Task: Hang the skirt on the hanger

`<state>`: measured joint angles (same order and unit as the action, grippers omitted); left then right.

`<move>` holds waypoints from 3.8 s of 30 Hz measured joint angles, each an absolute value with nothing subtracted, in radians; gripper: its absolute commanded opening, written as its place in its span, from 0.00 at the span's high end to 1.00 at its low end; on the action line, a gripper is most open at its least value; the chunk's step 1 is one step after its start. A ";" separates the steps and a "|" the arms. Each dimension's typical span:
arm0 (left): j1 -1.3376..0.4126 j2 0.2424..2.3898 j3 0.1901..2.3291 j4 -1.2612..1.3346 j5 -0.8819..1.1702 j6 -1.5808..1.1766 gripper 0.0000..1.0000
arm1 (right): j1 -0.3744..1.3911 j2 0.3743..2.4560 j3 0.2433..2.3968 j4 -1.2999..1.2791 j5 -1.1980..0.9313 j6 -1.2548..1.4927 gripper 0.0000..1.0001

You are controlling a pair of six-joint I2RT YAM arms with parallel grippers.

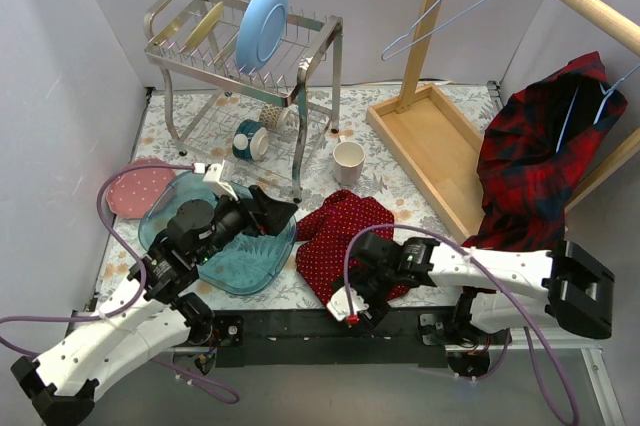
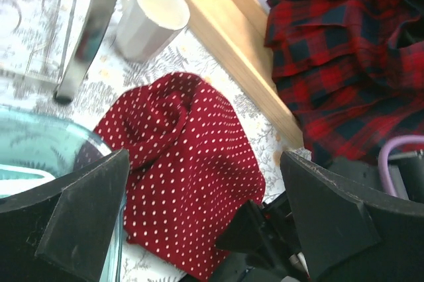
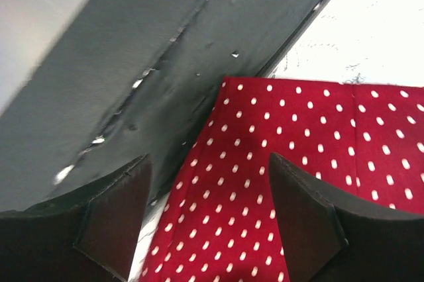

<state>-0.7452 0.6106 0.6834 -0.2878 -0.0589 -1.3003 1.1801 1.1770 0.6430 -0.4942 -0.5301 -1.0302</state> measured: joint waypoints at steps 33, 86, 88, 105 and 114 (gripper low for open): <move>-0.744 0.712 0.617 -0.287 0.220 -1.137 0.02 | 0.631 0.798 0.689 -0.636 -0.472 -0.998 0.99; -1.385 1.842 1.056 -0.135 -0.535 -1.490 0.61 | 0.078 0.785 0.754 -0.340 -0.162 -0.549 0.99; -1.385 1.862 1.073 -0.161 -0.566 -1.502 0.81 | 0.078 0.784 0.752 -0.339 -0.164 -0.549 0.99; -1.390 1.628 0.983 -0.297 -0.620 -1.502 1.00 | 0.073 0.743 0.741 -0.359 -0.186 -0.579 0.99; -1.390 1.203 0.979 -0.442 -0.711 -1.371 1.00 | 0.072 0.730 0.928 -0.506 -0.341 -0.587 0.99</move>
